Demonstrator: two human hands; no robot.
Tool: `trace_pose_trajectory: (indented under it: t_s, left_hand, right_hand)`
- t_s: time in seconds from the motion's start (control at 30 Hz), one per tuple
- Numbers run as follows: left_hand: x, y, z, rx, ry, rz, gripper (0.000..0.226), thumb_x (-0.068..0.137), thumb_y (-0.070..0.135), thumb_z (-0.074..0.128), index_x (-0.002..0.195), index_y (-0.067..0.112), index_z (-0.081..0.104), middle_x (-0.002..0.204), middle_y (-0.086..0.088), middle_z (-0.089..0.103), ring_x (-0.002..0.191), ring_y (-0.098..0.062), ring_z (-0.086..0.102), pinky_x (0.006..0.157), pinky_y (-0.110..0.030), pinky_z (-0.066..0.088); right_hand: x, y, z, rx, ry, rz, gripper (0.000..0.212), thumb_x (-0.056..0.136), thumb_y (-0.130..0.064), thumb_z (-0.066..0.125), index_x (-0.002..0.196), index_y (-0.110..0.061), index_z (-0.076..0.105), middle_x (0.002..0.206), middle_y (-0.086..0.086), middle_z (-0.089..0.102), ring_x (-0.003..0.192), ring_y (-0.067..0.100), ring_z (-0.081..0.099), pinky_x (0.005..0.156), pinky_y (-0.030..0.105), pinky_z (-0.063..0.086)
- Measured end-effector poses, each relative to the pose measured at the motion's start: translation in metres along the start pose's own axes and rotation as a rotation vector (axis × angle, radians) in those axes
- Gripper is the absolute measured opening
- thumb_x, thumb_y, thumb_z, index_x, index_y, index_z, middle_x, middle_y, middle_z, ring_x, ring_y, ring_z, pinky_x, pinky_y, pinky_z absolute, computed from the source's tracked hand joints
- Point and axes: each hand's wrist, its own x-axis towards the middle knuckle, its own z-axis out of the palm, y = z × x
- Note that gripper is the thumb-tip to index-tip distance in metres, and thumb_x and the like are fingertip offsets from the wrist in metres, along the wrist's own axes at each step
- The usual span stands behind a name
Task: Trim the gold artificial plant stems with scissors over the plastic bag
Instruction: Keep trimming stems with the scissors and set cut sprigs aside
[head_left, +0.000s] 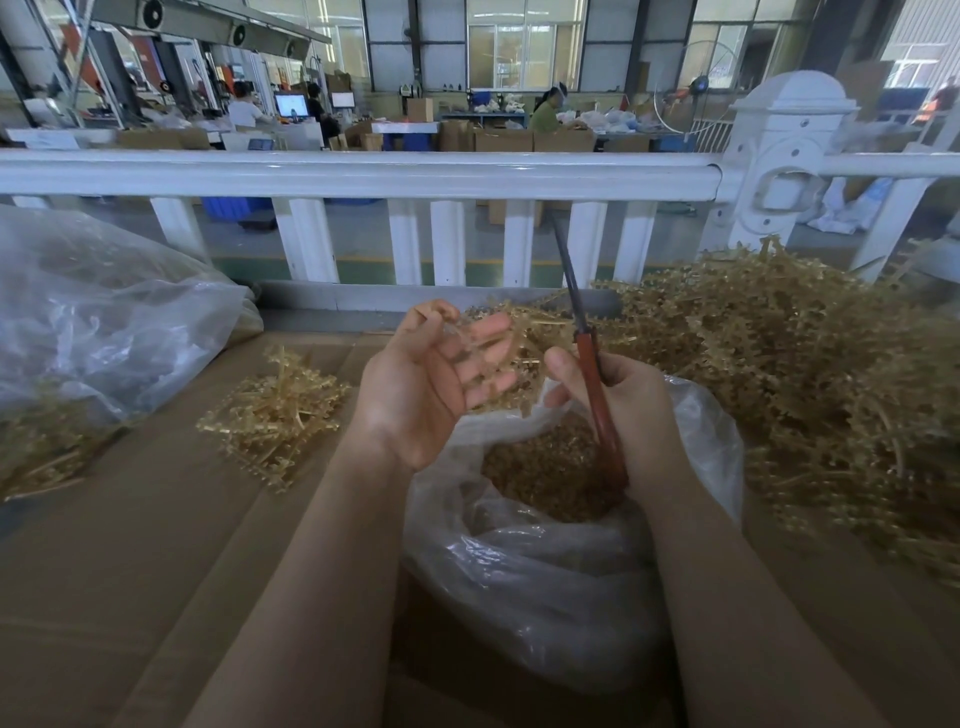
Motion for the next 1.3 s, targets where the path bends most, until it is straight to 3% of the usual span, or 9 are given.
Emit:
trace_pose_trajectory:
  t_s: [0.13, 0.27, 0.4, 0.47, 0.6, 0.7, 0.83, 1.1, 1.3]
  left_hand:
    - [0.0, -0.003, 0.001, 0.014, -0.022, -0.049, 0.028, 0.108, 0.023, 0.028, 0.09, 0.02, 0.049, 0.103, -0.015, 0.074, 0.082, -0.025, 0.072, 0.071, -0.04, 0.059]
    - [0.0, -0.003, 0.001, 0.017, -0.026, -0.072, 0.027, 0.106, 0.023, 0.03, 0.089, 0.02, 0.05, 0.103, -0.014, 0.074, 0.083, -0.024, 0.072, 0.071, -0.038, 0.059]
    - [0.001, -0.004, 0.0, 0.049, -0.009, -0.083, 0.024, 0.107, 0.025, 0.032, 0.092, 0.019, 0.05, 0.104, -0.015, 0.074, 0.081, -0.023, 0.072, 0.067, -0.035, 0.058]
    - [0.002, -0.004, 0.0, 0.089, -0.004, -0.093, 0.016, 0.102, 0.032, 0.045, 0.098, 0.017, 0.05, 0.107, -0.015, 0.073, 0.081, -0.022, 0.072, 0.066, -0.034, 0.058]
    - [0.001, -0.003, 0.001, 0.222, 0.018, -0.109, 0.035, 0.076, 0.025, 0.074, 0.101, 0.011, 0.053, 0.099, -0.01, 0.075, 0.071, -0.017, 0.07, 0.063, -0.026, 0.058]
    - [-0.002, -0.003, 0.003, 0.265, 0.055, -0.21, 0.029, 0.072, 0.021, 0.076, 0.094, 0.007, 0.065, 0.077, -0.004, 0.071, 0.06, -0.012, 0.065, 0.057, -0.02, 0.055]
    - [-0.006, -0.003, 0.005, 0.39, 0.005, -0.344, 0.031, 0.07, 0.026, 0.078, 0.094, 0.008, 0.072, 0.087, -0.007, 0.074, 0.065, -0.011, 0.066, 0.058, -0.019, 0.053]
    - [-0.003, -0.004, 0.008, 0.477, -0.053, -0.069, 0.039, 0.066, 0.011, 0.078, 0.104, 0.017, 0.074, 0.071, 0.001, 0.071, 0.061, -0.009, 0.063, 0.06, -0.019, 0.052]
    - [-0.002, -0.001, 0.009, 0.381, -0.013, -0.04, 0.037, 0.067, 0.01, 0.077, 0.103, 0.018, 0.077, 0.083, -0.005, 0.074, 0.063, -0.01, 0.063, 0.058, -0.02, 0.051]
  right_hand:
    - [-0.002, -0.005, -0.002, 0.157, -0.045, 0.069, 0.039, 0.07, -0.045, 0.076, 0.079, -0.008, 0.071, 0.05, -0.003, 0.06, 0.035, 0.002, 0.047, 0.037, 0.011, 0.033]
    - [-0.001, -0.006, -0.005, 0.205, -0.055, 0.098, 0.026, 0.085, -0.03, 0.076, 0.084, -0.005, 0.067, 0.058, 0.013, 0.052, 0.037, 0.011, 0.032, 0.039, 0.025, 0.023]
    - [-0.003, -0.004, -0.005, 0.216, -0.065, 0.036, 0.019, 0.095, -0.017, 0.067, 0.087, 0.0, 0.065, 0.051, -0.003, 0.062, 0.036, 0.009, 0.031, 0.041, 0.029, 0.018]
    - [-0.002, -0.004, -0.005, 0.229, -0.048, 0.03, 0.018, 0.094, -0.017, 0.068, 0.084, -0.001, 0.066, 0.055, -0.002, 0.064, 0.035, 0.007, 0.033, 0.04, 0.026, 0.019]
    - [-0.003, -0.005, -0.002, 0.319, -0.05, -0.018, 0.014, 0.093, -0.005, 0.067, 0.092, 0.008, 0.063, 0.061, -0.002, 0.066, 0.041, 0.002, 0.051, 0.043, 0.011, 0.039]
    - [-0.004, -0.004, -0.002, 0.383, -0.092, -0.065, 0.005, 0.091, 0.001, 0.067, 0.093, 0.005, 0.063, 0.066, 0.0, 0.068, 0.05, 0.0, 0.059, 0.05, 0.011, 0.046]
    - [-0.002, -0.001, -0.002, 0.364, -0.095, -0.079, 0.005, 0.089, 0.002, 0.068, 0.092, -0.001, 0.066, 0.06, -0.009, 0.064, 0.051, -0.001, 0.058, 0.053, 0.01, 0.045]
    - [-0.001, 0.002, -0.004, 0.36, -0.108, -0.027, 0.021, 0.084, -0.02, 0.073, 0.099, -0.006, 0.071, 0.073, 0.005, 0.067, 0.052, 0.012, 0.043, 0.042, 0.019, 0.036]
    - [0.0, 0.004, -0.007, 0.388, -0.114, 0.002, 0.025, 0.085, -0.022, 0.072, 0.102, -0.004, 0.072, 0.081, 0.012, 0.068, 0.053, 0.012, 0.048, 0.041, 0.017, 0.038]
